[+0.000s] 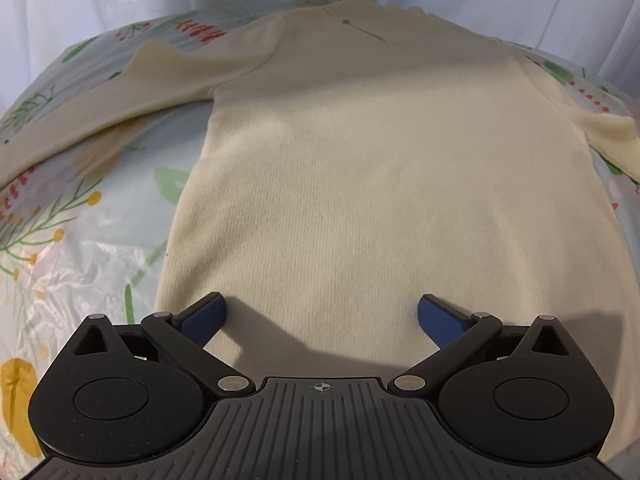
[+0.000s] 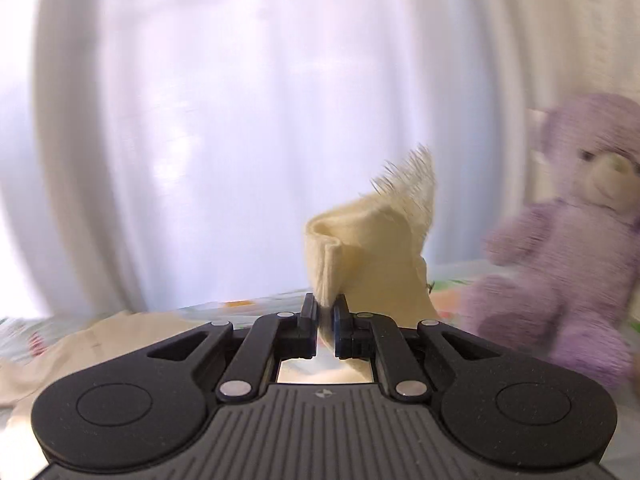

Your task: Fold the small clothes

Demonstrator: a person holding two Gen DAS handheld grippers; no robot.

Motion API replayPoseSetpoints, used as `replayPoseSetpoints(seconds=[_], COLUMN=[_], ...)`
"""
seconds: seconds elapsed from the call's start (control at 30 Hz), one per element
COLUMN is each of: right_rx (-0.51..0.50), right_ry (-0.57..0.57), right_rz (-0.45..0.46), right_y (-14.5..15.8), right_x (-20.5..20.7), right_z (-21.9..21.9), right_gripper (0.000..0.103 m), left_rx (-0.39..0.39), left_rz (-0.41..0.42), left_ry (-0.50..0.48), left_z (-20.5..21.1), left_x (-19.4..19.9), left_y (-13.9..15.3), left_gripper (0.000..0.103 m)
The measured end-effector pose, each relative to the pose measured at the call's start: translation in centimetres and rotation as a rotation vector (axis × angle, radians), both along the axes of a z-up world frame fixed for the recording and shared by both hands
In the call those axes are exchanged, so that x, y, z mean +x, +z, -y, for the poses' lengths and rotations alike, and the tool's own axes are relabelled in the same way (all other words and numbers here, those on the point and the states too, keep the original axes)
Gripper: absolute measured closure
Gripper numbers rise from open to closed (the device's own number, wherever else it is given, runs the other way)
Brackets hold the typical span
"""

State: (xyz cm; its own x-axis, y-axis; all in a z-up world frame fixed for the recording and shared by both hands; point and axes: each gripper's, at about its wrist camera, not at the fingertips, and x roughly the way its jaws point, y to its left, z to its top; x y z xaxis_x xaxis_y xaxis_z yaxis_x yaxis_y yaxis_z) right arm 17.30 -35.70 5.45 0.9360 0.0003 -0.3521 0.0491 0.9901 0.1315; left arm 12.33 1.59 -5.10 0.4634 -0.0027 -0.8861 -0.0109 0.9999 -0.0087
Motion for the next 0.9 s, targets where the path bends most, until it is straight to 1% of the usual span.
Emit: replayPoseSetpoints(seconds=[0.03,0.07,0.1,0.13,0.17,0.2,0.27,0.3,0.33,0.37,0.4,0.43,0.5,0.57,0.6,0.63,0.7,0.73,0.77,0.8,0.83,0.87,0.9], right_rx=[0.002,0.022,0.046,0.085,0.124,0.15,0.2,0.224,0.256,0.275,0.282,0.282,0.296,0.326,0.342,0.355,0.362,0.364,0.365,0.366,0.365,0.365,0.368], right_ry=[0.116,0.214,0.266,0.314,0.35,0.358,0.317,0.296,0.27,0.246,0.226,0.197,0.15,0.107,0.086,0.067,0.043,0.035,0.03,0.025,0.019,0.012,0.007], right_rz=[-0.005,-0.029,-0.057,-0.094,-0.125,-0.158,-0.246,-0.278,-0.33,-0.355,-0.367,-0.375,-0.366,-0.366,-0.364,-0.364,-0.371,-0.373,-0.376,-0.376,-0.376,-0.375,-0.376], right_y=[-0.1,-0.5,-1.0,-1.9,-3.1,-4.2,-6.5,-7.1,-8.1,-8.7,-8.9,-9.3,-9.2,-9.2,-9.1,-9.0,-9.0,-9.0,-9.0,-9.0,-9.1,-9.1,-9.1], right_x=[0.3,0.4,0.6,0.6,0.5,0.3,-0.2,-0.3,-0.8,-1.1,-1.3,-2.0,-2.9,-3.0,-3.2,-3.3,-3.6,-3.7,-3.9,-3.9,-3.7,-4.1,-4.0], right_z=[-2.9,-5.2,-6.7,-8.2,-9.4,-10.1,-10.7,-10.6,-10.3,-9.8,-9.4,-9.3,-8.3,-7.1,-6.6,-6.1,-5.6,-5.4,-5.2,-5.1,-5.1,-5.0,-4.9], right_gripper=[0.09,0.081,0.061,0.05,0.05,0.05,0.05,0.051,0.054,0.056,0.06,0.06,0.06,0.063,0.064,0.064,0.065,0.065,0.066,0.066,0.066,0.066,0.067], left_rx=[-0.026,-0.064,-0.098,-0.142,-0.189,-0.235,-0.306,-0.344,-0.367,-0.391,-0.412,-0.445,-0.511,-0.561,-0.576,-0.571,-0.56,-0.557,-0.565,-0.578,-0.591,-0.605,-0.626], left_rz=[-0.009,-0.012,-0.011,-0.004,0.01,0.029,0.064,0.077,0.084,0.086,0.085,0.081,0.057,0.016,-0.005,-0.028,-0.064,-0.087,-0.1,-0.103,-0.105,-0.111,-0.128], left_ry=[-0.005,-0.009,-0.009,-0.005,0.002,0.008,0.009,0.0,-0.006,-0.014,-0.026,-0.048,-0.089,-0.117,-0.13,-0.135,-0.142,-0.142,-0.141,-0.142,-0.147,-0.152,-0.148], left_z=[-0.3,-0.7,-1.0,-1.4,-1.8,-2.1,-2.3,-2.1,-1.6,-1.1,-0.6,0.2,1.9,3.4,4.2,4.8,5.6,6.0,6.2,6.4,6.6,6.9,7.1], left_x=[0.5,1.1,1.6,2.3,3.1,4.1,5.9,7.2,8.2,9.5,10.4,11.8,14.2,16.1,16.9,17.6,18.9,19.3,19.6,19.8,20.0,20.2,20.6], left_y=[0.3,0.6,0.9,1.3,1.8,2.3,3.1,3.3,3.5,3.5,3.5,3.4,3.0,2.2,1.7,1.2,0.3,-0.4,-0.8,-1.0,-1.2,-1.3,-1.6], left_gripper=[0.0,0.0,0.0,0.0,0.0,0.0,0.0,0.0,0.0,0.0,0.002,0.005,0.019,0.019,0.021,0.023,0.035,0.037,0.042,0.045,0.046,0.051,0.06])
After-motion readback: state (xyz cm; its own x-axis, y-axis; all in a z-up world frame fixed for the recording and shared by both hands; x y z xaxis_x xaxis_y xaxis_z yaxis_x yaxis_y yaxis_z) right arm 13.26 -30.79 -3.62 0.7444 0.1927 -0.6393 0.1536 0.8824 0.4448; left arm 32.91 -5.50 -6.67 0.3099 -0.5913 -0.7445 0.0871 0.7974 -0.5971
